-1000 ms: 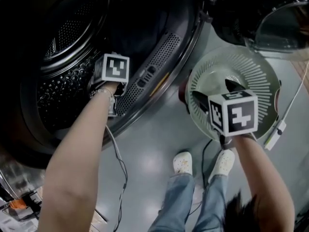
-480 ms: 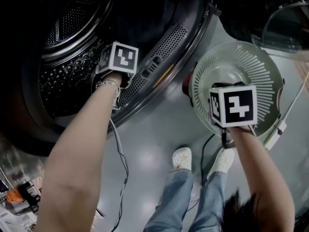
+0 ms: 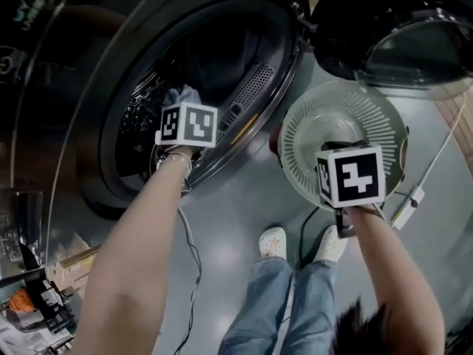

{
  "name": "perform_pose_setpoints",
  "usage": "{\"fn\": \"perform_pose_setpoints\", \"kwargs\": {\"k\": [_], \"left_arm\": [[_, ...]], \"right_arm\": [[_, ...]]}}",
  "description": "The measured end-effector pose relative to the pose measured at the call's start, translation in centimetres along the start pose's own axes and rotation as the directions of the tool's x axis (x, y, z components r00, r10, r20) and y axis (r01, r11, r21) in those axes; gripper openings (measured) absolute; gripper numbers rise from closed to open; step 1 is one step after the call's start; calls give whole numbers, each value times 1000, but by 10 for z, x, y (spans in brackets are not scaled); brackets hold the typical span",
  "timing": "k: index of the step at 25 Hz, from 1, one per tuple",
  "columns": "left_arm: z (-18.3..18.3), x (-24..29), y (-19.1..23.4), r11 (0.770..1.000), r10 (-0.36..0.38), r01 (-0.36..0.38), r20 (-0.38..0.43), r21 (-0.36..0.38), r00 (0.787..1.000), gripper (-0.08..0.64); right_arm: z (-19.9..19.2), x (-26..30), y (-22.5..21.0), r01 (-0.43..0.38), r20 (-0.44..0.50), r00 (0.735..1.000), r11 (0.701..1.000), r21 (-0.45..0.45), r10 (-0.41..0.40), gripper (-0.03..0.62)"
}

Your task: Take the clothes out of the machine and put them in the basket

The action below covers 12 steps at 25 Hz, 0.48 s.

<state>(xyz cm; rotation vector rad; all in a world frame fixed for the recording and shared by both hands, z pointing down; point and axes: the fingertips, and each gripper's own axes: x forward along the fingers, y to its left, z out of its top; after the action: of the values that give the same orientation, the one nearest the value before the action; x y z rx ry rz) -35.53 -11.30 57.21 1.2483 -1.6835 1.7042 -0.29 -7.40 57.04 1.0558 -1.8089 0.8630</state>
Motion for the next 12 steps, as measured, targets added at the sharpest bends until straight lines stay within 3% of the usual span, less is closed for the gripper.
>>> {"fn": "perform_pose_setpoints", "kwargs": {"k": [3, 12], "left_arm": [[3, -23, -2, 999, 22, -22, 14, 25, 1000, 124], [12, -92, -23, 1000, -7, 7, 76, -2, 997, 123]], "right_arm": [[1, -20, -4, -1, 1, 1000, 1000, 3, 1, 0], [-19, -73, -21, -29, -16, 999, 993, 111, 31, 1]]}}
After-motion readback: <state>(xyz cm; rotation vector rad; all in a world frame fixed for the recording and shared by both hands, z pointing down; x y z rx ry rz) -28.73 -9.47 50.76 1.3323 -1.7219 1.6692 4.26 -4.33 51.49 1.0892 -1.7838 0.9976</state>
